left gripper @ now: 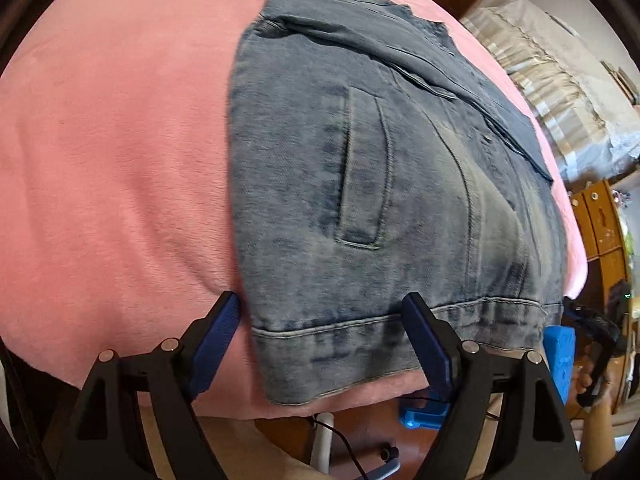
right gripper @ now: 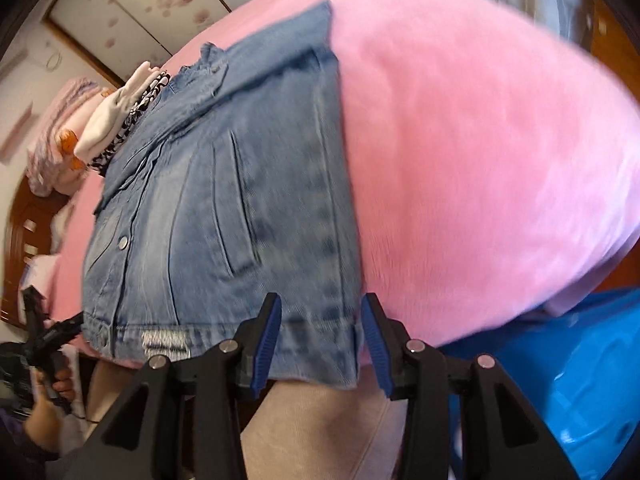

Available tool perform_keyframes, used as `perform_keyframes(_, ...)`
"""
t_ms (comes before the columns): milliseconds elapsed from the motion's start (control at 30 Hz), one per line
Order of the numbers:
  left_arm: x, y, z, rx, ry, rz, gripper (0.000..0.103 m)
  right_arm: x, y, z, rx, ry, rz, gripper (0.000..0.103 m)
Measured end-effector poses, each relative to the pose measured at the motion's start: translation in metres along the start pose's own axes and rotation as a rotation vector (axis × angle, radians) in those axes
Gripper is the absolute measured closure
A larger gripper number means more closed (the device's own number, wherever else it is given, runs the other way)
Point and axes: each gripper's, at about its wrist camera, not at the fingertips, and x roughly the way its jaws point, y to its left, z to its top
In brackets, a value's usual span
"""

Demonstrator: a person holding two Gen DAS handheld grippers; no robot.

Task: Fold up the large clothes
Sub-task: 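Grasp the denim hem with both grippers, then lift the hem and fold it toward the collar, then open both grippers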

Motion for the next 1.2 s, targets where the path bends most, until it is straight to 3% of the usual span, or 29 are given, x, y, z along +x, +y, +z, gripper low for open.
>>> perform_keyframes(100,0.004,0.0,-0.002,0.001,0.01,-0.031,0.019,0.012,-0.003,-0.005,-0.011,0.04,0.042,0.06)
perform_keyframes(367,0.019,-0.002,0.001,0.03,0.026,-0.081,0.001,0.017,-0.002,-0.007,-0.055,0.037,0.05,0.056)
perform_keyframes(533,0.025,-0.012,-0.001,0.088,0.019,-0.039,0.001,0.021,0.006,-0.008,-0.102,0.037,0.045,0.045)
perform_keyframes(667,0.023,-0.017,-0.002,0.081,0.015,-0.026,0.002,0.025,0.022,-0.011,-0.184,0.039,-0.041,0.043)
perform_keyframes(767,0.016,-0.025,-0.006,0.072,-0.004,0.006,0.023,0.023,0.031,-0.012,-0.226,0.041,-0.096,0.053)
perform_keyframes(800,0.011,-0.026,-0.006,0.066,-0.014,0.025,0.04,0.021,0.034,-0.012,-0.239,0.038,-0.114,0.057)
perform_keyframes(833,0.008,-0.027,-0.006,0.054,-0.022,0.053,0.049,0.019,0.037,-0.012,-0.252,0.035,-0.134,0.068)
perform_keyframes(867,0.005,-0.026,-0.005,0.042,-0.025,0.064,0.068,0.016,0.04,-0.013,-0.266,0.033,-0.152,0.076)
perform_keyframes(900,0.001,-0.024,-0.003,0.019,-0.022,0.045,0.086,0.012,0.042,-0.013,-0.273,0.03,-0.154,0.077)
perform_keyframes(1000,-0.012,-0.02,0.006,-0.067,-0.025,-0.041,0.09,-0.004,0.048,-0.01,-0.272,0.012,-0.124,0.083)
perform_keyframes(1200,-0.047,-0.043,0.032,-0.134,-0.121,-0.178,0.09,-0.057,0.058,0.022,-0.171,-0.11,0.1,0.086)
